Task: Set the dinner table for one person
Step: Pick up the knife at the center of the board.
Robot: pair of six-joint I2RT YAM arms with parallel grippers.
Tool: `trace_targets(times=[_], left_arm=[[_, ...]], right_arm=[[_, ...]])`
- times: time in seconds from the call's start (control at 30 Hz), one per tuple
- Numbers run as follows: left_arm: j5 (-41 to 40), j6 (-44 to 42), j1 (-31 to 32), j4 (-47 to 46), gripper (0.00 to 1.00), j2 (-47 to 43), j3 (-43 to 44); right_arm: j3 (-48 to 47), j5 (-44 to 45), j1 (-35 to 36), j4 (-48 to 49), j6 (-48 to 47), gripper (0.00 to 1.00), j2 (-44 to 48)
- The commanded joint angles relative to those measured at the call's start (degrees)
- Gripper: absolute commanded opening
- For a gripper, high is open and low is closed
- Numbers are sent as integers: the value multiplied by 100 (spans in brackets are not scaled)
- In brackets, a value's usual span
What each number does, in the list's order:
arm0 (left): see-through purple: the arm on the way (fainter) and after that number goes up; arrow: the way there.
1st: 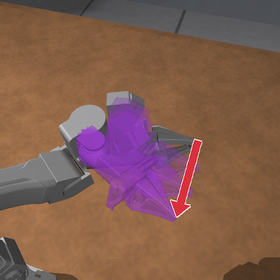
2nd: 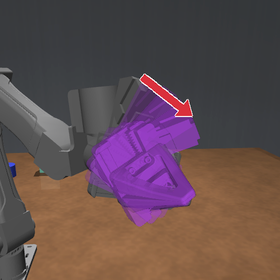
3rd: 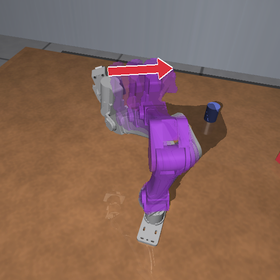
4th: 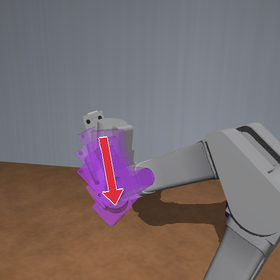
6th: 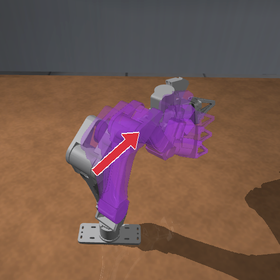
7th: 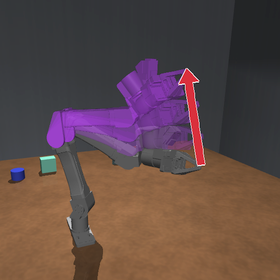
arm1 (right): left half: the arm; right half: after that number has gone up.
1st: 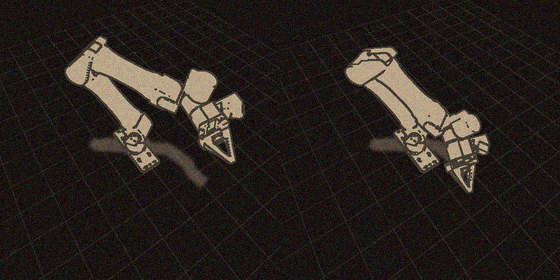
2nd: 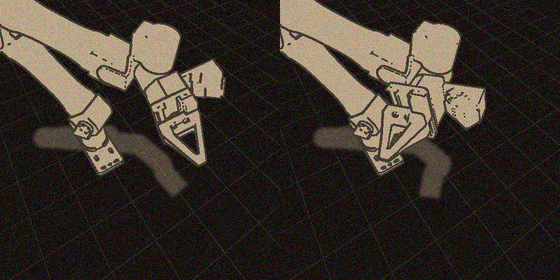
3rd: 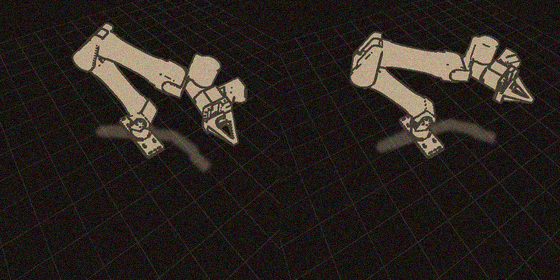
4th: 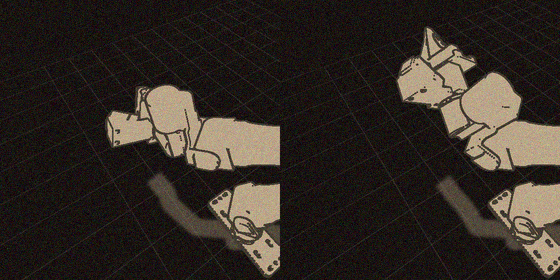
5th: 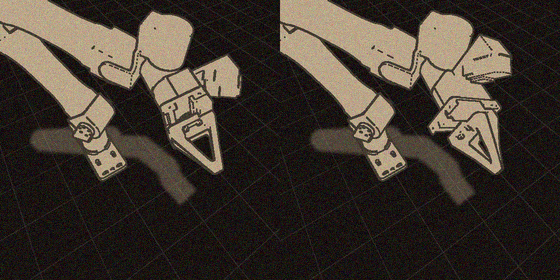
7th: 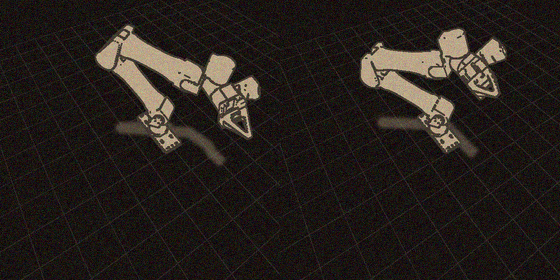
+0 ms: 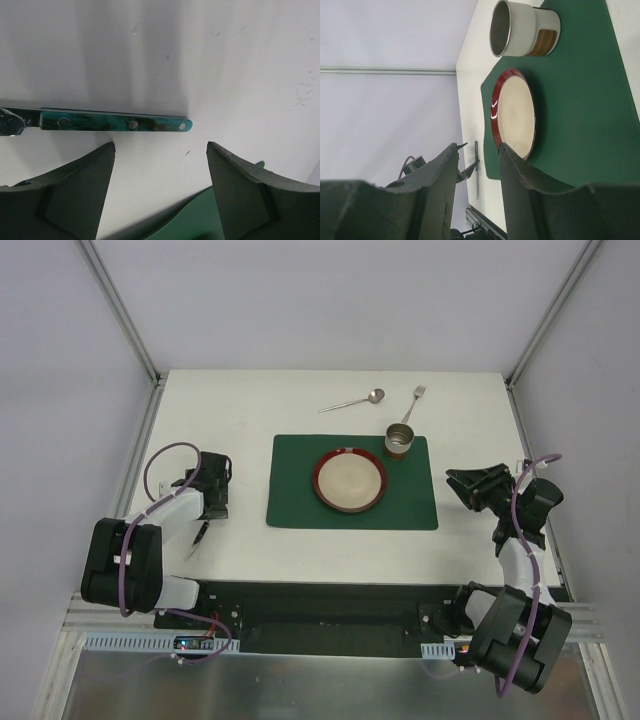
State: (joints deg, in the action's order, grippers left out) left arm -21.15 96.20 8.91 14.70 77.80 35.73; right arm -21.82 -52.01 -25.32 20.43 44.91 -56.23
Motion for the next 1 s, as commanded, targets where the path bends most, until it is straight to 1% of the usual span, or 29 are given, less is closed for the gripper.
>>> trace_targets(times=[0.0,0.33,0.53,0.63,0.7,0.77,0.97], left_arm=[[339,346,-12,402,77,411,-197],[199,549,-21,393,74,148,-391],[321,92,-12,376,72,148,-215],[304,372,-12,376,72,-97,-443],[129,687,-12,385,72,-414,-706],[-81,829,-12,411,72,-738,-847],[-574,1119,-21,1034,73,-1476,-1015]], right_arm=[[-112,-231,-61,313,132,41,-20],[-138,-275,-52,348,212,41,-46],[-94,-266,-61,357,185,41,-29],[-68,-257,-61,357,185,41,-29],[-76,-292,-52,357,185,41,-20],[-85,-319,-52,366,203,41,-20],[-85,-363,-17,383,220,41,-11]])
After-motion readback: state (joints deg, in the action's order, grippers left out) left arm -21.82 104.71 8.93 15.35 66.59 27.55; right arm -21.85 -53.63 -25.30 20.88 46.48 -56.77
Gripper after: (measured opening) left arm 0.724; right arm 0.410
